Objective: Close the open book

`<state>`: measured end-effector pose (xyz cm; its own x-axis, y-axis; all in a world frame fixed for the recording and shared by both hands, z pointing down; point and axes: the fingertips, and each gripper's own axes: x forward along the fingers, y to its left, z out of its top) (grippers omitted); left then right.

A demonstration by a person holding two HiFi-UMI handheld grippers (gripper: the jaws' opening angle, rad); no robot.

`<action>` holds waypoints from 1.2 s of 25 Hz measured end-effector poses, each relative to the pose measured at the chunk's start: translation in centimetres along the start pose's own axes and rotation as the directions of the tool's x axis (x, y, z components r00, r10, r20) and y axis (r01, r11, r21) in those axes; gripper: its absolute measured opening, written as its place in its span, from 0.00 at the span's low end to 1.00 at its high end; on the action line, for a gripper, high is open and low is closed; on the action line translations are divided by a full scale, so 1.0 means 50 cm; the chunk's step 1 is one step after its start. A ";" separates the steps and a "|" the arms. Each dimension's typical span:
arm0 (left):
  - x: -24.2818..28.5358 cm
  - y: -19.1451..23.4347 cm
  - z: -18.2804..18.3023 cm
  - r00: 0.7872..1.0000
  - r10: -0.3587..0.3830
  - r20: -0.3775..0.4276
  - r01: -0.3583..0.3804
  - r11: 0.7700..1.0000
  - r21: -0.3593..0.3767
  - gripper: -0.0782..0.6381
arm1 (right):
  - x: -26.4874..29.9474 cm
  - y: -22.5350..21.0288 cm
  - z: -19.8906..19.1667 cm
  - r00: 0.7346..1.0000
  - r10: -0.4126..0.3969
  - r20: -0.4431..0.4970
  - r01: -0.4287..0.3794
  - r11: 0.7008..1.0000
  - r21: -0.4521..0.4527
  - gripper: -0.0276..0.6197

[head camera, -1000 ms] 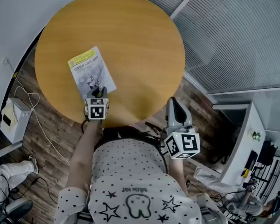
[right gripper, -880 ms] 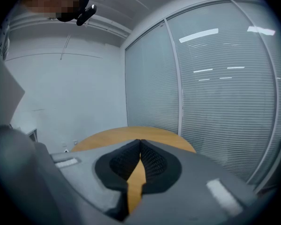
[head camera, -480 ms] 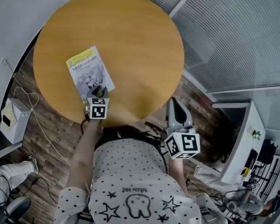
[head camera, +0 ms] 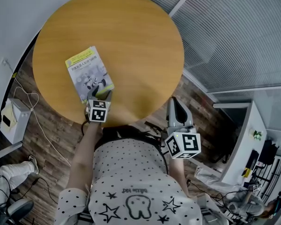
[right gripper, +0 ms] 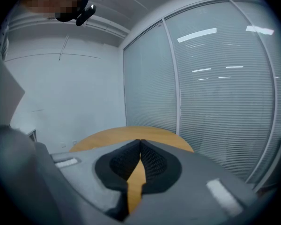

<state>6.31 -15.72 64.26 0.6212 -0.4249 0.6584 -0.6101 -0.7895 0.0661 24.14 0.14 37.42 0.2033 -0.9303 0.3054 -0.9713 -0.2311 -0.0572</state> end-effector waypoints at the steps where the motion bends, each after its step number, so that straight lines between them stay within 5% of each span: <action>1: -0.001 -0.002 0.001 1.000 -0.004 0.005 0.004 1.000 -0.005 0.49 | 0.000 -0.001 0.000 1.000 0.000 0.000 0.000 1.000 0.000 0.05; 25: -0.027 0.017 0.008 1.000 0.012 0.007 -0.011 1.000 -0.029 0.52 | 0.011 0.014 0.003 0.999 0.049 0.010 -0.049 0.999 -0.001 0.05; 30: -0.034 0.019 0.023 0.999 0.022 0.029 -0.021 0.999 -0.025 0.39 | 0.009 0.013 0.001 0.999 0.050 0.010 -0.050 0.999 0.000 0.05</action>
<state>5.25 -16.26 62.34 0.6216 -0.4545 0.6380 -0.6352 -0.7691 0.0710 23.62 -0.45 37.45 0.1562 -0.9433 0.2928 -0.9802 -0.1847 -0.0720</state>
